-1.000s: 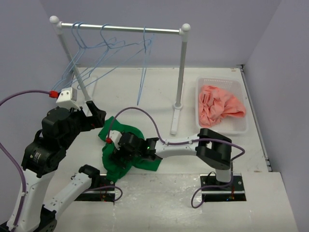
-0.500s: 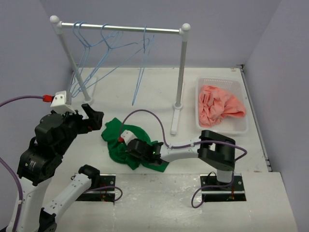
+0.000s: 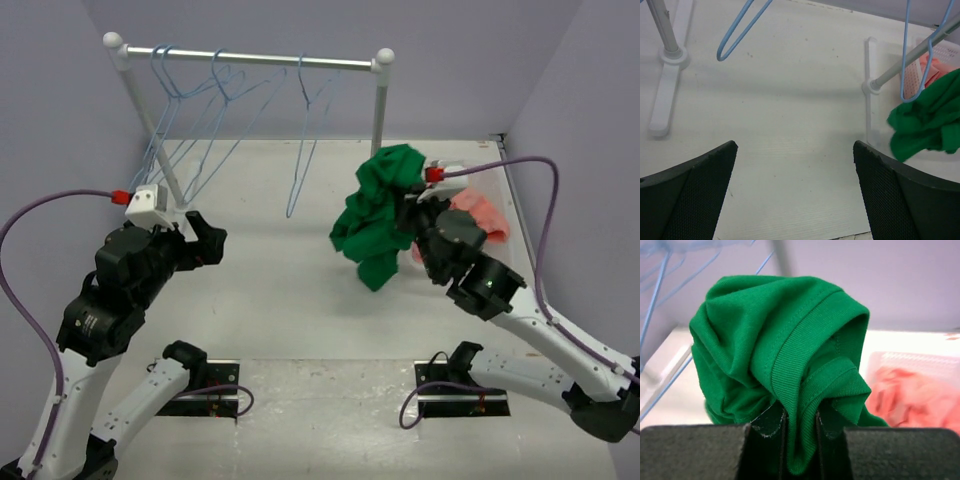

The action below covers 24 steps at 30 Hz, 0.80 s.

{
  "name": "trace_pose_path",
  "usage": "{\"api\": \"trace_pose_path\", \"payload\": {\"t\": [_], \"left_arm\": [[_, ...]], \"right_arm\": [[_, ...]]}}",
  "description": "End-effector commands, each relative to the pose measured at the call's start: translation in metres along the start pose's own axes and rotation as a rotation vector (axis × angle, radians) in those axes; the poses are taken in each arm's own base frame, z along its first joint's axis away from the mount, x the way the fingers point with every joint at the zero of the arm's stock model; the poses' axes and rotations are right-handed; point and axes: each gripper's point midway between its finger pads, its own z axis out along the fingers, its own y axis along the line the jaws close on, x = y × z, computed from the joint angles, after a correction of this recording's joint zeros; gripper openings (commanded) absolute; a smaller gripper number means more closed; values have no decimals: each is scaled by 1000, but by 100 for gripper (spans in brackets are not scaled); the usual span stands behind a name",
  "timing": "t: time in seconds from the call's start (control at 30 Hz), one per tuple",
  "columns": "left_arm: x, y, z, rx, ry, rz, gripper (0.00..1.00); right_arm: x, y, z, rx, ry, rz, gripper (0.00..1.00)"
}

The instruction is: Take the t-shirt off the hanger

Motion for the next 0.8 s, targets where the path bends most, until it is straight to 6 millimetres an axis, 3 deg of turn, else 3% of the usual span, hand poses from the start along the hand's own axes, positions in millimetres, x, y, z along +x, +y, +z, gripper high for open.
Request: {"api": "trace_pose_path", "payload": {"t": [0.0, 0.03, 0.2, 0.27, 0.37, 0.47, 0.53, 0.57, 0.63, 0.67, 0.77], "left_arm": [[-6, -9, 11, 37, -16, 28, 100], [-5, -8, 13, 28, -15, 29, 100], [-4, -8, 19, 24, -17, 29, 100], [-3, -8, 20, 24, -15, 26, 100], [-4, -6, 20, 13, -22, 20, 100], [-5, -3, 19, -4, -24, 8, 100], [-5, -2, 19, -16, -20, 1, 100], [-4, -1, 19, -22, -18, -1, 100], [-5, 2, 19, -43, -16, -10, 100], [-5, 2, 19, -47, -15, -9, 100], [-12, 1, 20, -56, -18, -14, 100]], "right_arm": [[-73, -46, -3, 103, -154, -48, 0], [-97, -61, -7, 143, -202, -39, 0], [-158, -102, -10, 243, -298, -132, 0], [-166, -106, -5, 239, -297, -154, 0], [-172, -130, 7, 311, -280, -179, 0], [-148, -165, 24, 366, -212, -137, 0], [-109, -176, 37, 356, -141, -49, 0], [-75, -191, 43, 387, -74, -25, 0], [-34, -204, 51, 416, 3, 47, 0], [5, -217, 53, 452, 82, 71, 0], [87, -241, 57, 540, 251, 156, 0]]}}
